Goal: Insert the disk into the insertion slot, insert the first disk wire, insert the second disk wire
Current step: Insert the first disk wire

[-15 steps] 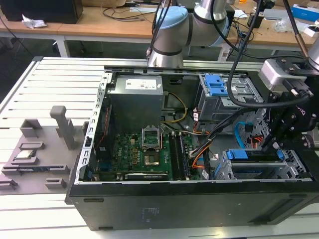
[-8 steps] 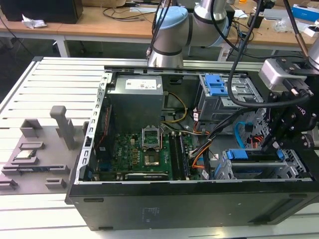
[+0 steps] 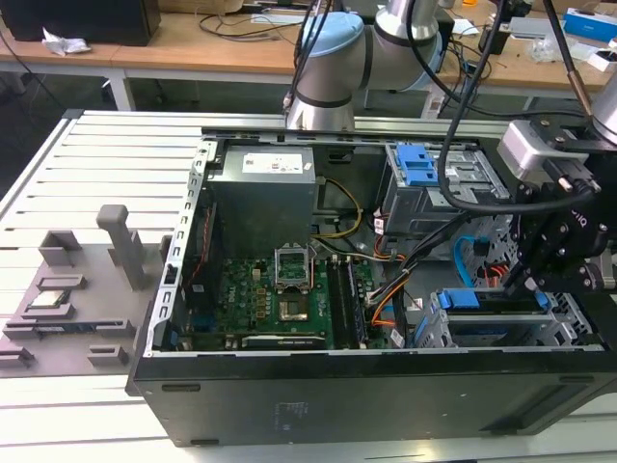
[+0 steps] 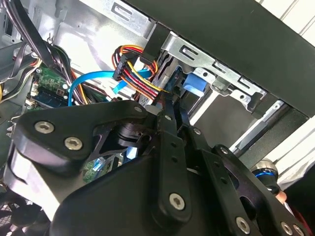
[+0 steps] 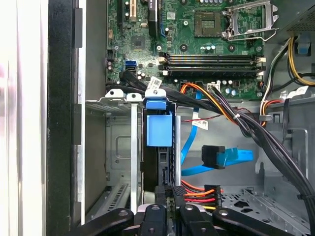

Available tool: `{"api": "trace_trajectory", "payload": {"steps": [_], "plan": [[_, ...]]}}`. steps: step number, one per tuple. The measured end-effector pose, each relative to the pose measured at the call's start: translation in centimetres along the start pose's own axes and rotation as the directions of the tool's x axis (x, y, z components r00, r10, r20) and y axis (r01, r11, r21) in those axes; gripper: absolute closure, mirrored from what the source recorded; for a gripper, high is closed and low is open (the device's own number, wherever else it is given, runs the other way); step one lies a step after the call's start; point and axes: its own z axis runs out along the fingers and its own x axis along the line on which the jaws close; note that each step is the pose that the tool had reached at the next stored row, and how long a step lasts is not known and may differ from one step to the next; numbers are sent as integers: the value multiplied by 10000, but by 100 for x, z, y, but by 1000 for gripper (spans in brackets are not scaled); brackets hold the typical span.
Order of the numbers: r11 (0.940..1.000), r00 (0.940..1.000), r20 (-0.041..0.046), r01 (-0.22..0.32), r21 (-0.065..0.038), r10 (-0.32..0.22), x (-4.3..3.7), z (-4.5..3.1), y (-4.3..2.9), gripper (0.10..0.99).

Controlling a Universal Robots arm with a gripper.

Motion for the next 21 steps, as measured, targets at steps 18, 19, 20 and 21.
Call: {"api": "trace_trajectory", "payload": {"steps": [18,19,20,21], "plan": [[10000,10000,6,0,0,0,-88,-416,19,980],[10000,10000,5,0,0,0,-94,-448,20,980],[10000,10000,5,0,0,0,-96,-469,21,980],[10000,10000,6,0,0,0,-99,-490,22,980]]}}
